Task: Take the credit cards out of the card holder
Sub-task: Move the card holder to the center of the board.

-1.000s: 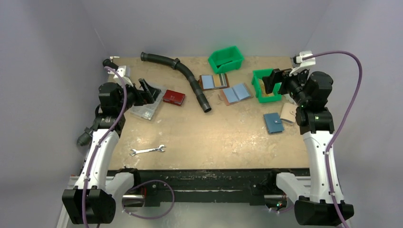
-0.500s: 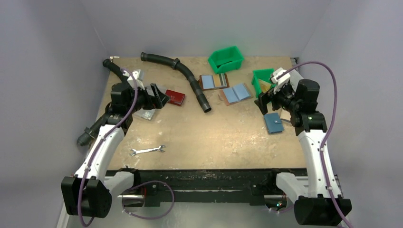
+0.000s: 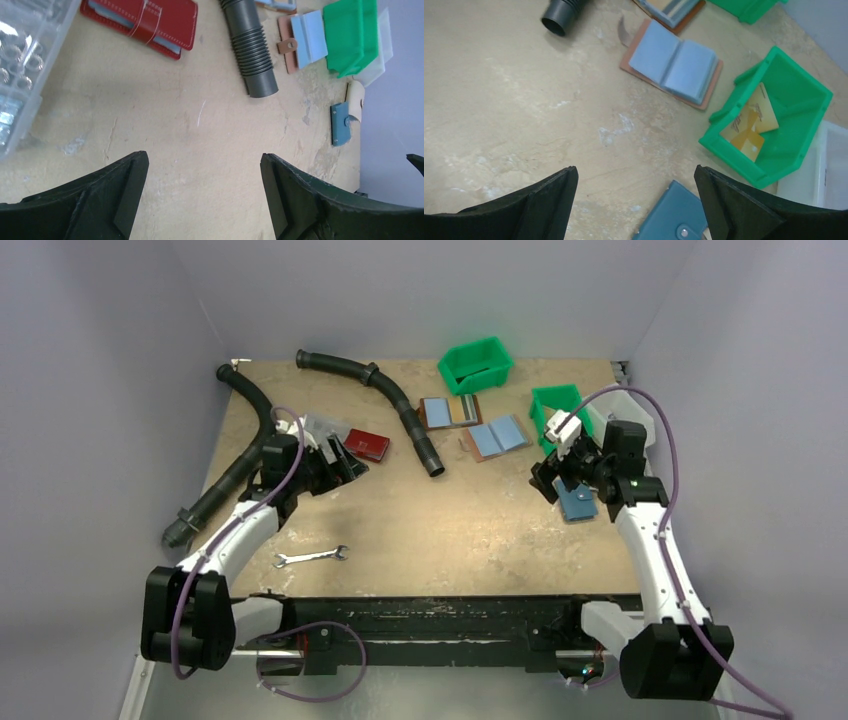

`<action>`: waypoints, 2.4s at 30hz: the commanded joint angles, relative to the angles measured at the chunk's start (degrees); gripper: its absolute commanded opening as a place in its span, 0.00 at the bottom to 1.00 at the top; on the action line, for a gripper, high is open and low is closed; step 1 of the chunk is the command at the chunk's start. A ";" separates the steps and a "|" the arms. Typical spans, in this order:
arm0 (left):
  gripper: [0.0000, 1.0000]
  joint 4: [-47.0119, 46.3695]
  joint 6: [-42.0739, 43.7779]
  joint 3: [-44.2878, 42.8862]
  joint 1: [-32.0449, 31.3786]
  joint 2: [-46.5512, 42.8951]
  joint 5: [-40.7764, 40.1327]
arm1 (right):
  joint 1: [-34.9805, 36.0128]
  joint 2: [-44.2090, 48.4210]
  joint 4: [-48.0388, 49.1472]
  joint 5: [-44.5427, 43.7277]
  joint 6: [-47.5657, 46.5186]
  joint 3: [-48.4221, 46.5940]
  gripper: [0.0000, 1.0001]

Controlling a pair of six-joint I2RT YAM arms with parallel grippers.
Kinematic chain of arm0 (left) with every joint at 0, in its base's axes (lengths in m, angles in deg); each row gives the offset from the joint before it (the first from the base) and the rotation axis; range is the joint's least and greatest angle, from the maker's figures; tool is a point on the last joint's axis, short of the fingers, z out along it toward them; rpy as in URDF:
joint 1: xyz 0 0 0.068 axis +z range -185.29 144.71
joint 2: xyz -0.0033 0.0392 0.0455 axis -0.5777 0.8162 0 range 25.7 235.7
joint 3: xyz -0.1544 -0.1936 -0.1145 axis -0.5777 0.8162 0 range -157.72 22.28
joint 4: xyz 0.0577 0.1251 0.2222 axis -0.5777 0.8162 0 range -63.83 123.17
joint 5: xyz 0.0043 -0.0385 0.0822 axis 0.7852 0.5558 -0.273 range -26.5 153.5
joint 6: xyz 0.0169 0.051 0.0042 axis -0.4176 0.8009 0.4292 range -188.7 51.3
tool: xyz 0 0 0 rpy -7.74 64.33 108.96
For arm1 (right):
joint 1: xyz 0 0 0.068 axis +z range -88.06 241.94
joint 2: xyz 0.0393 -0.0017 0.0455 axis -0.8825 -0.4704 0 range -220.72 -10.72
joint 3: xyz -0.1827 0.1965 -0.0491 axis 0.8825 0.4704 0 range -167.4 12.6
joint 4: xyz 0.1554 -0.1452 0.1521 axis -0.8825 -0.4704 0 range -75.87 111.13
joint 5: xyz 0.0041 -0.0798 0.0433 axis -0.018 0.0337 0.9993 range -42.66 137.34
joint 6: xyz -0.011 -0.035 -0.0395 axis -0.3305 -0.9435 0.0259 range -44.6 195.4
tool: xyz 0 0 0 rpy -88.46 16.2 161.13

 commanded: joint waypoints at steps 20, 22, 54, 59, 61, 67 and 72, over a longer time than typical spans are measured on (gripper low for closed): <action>0.89 9.72 8.62 -1.83 -0.18 -6.34 -1.14 | -0.22 -16.67 7.36 -37.40 6.99 6.27 0.97; 0.89 9.81 8.82 -2.13 -0.14 -6.88 -1.25 | -0.07 -16.20 7.19 -36.22 7.05 6.79 0.97; 0.89 9.19 8.20 -1.84 1.07 -7.20 0.49 | 10.01 -21.83 14.28 -56.52 9.48 13.20 0.68; 0.89 9.20 8.15 -1.85 1.12 -7.14 0.51 | 10.24 -22.88 13.60 -55.63 10.08 14.16 0.51; 0.89 9.26 8.21 -1.82 1.08 -7.12 0.54 | 10.37 -23.59 13.10 -55.25 10.19 14.17 0.40; 0.89 9.19 8.41 -1.85 1.13 -7.04 0.82 | 11.06 -22.64 11.51 -53.55 10.29 14.71 0.10; 0.89 8.18 8.34 -1.65 1.06 -6.22 3.08 | 13.29 -18.48 7.70 -46.13 9.09 13.46 0.00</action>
